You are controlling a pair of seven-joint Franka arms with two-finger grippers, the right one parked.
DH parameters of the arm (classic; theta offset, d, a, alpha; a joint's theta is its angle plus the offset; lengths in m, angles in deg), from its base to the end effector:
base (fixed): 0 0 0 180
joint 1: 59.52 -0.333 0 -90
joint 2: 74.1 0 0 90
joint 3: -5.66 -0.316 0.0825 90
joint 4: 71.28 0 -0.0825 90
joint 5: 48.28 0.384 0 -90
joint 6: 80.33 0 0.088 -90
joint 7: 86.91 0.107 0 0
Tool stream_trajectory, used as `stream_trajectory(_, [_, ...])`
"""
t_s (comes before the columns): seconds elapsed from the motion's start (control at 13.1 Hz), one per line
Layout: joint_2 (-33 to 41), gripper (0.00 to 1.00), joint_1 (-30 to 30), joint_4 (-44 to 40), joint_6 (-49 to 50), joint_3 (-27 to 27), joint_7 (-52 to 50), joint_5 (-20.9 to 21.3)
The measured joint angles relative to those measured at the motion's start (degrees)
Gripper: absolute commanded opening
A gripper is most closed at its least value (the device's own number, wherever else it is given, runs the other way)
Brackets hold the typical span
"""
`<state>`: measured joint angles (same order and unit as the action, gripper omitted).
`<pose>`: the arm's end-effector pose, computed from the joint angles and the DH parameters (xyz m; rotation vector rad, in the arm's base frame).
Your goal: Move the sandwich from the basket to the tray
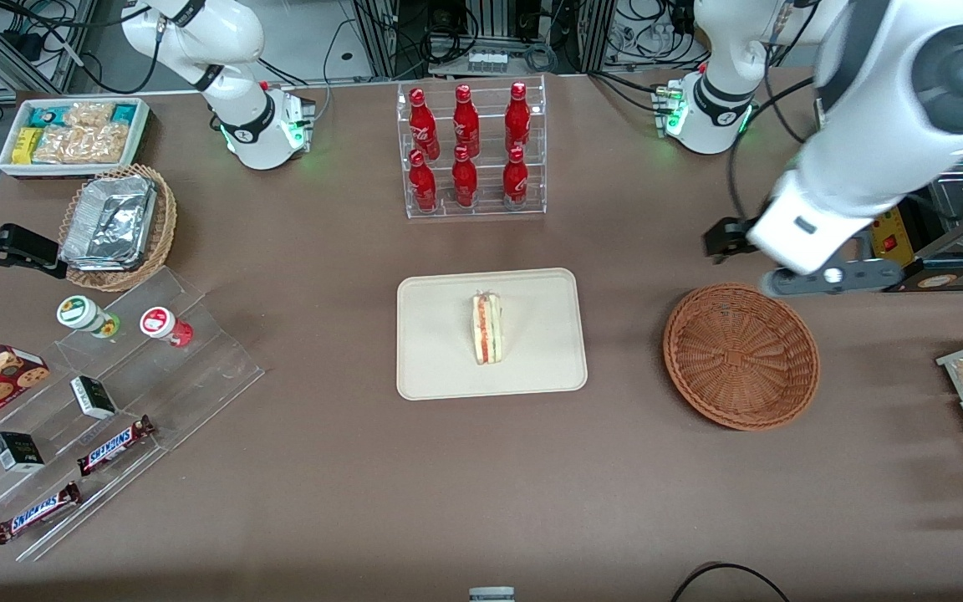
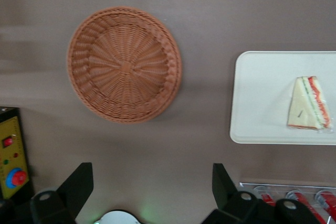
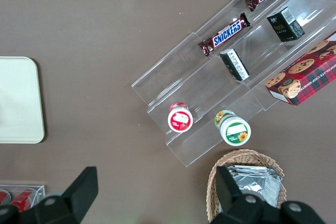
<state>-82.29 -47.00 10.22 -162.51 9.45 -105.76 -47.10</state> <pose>0.5614 -0.1587 0.6012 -3.0850 -0.0707 0.1874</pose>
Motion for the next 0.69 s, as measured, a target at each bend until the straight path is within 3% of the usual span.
stream_trajectory(0.38, [6.7, 1.0, -10.3, 5.5, 0.1, -0.1, 12.7, 0.0])
stream_trajectory(0.69, [8.8, 1.0, -11.3, 7.0, 0.1, -1.4, 15.0, 0.0])
